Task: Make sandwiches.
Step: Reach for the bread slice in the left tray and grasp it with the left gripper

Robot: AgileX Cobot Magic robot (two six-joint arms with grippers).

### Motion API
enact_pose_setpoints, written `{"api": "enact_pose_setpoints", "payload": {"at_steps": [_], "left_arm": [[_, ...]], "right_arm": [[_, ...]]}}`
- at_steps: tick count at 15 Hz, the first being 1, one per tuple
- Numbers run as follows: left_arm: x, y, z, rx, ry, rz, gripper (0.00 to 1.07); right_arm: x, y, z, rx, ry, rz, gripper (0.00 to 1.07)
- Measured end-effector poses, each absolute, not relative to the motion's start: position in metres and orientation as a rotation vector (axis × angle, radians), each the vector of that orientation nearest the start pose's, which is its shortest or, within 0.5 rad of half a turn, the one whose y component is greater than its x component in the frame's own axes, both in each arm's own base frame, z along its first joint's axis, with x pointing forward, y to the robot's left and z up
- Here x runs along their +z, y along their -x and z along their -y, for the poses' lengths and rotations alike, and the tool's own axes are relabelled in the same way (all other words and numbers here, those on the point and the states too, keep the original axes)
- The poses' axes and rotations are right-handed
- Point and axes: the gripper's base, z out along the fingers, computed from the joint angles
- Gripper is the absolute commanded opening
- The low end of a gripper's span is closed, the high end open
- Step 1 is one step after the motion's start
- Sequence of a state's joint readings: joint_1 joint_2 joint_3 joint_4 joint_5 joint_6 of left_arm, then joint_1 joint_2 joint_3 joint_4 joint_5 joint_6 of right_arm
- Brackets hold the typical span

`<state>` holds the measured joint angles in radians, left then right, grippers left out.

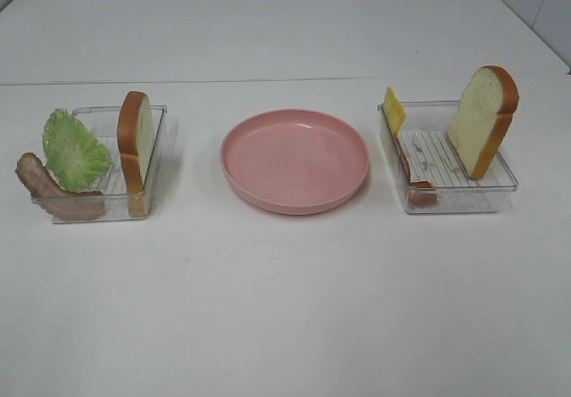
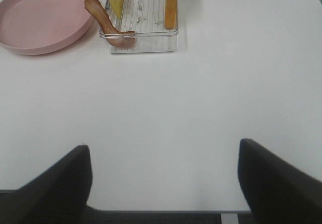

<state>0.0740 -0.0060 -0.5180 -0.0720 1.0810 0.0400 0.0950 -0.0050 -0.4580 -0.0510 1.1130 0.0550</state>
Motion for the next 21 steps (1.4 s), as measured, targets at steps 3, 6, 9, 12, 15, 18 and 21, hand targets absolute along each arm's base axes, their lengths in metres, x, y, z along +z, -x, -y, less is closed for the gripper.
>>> {"api": "enact_pose_setpoints", "payload": {"at_steps": [3, 6, 9, 12, 15, 18, 21], "left_arm": [[0.281, 0.008, 0.006, -0.015, 0.029, -2.038, 1.02], [0.281, 0.008, 0.006, -0.015, 0.029, -2.038, 1.02], [0.281, 0.008, 0.006, -0.015, 0.029, -2.038, 1.02], [0.285, -0.004, 0.006, -0.018, 0.029, -2.135, 1.02], [0.306, -0.036, 0.002, -0.020, 0.038, -2.362, 1.02], [0.339, -0.107, -0.003, -0.048, 0.083, -2.576, 1.02], [0.357, -0.207, -0.010, -0.060, 0.111, -2.704, 1.02]], "right_arm": [[0.262, 0.003, 0.004, 0.026, 0.040, -2.132, 0.78], [0.262, 0.003, 0.004, 0.026, 0.040, -2.132, 0.78], [0.262, 0.003, 0.004, 0.026, 0.040, -2.132, 0.78], [0.262, 0.003, 0.004, 0.026, 0.040, -2.132, 0.78], [0.262, 0.003, 0.004, 0.026, 0.040, -2.132, 0.78], [0.262, 0.003, 0.004, 0.026, 0.040, -2.132, 0.78], [0.262, 0.003, 0.004, 0.026, 0.040, -2.132, 0.78]]}}
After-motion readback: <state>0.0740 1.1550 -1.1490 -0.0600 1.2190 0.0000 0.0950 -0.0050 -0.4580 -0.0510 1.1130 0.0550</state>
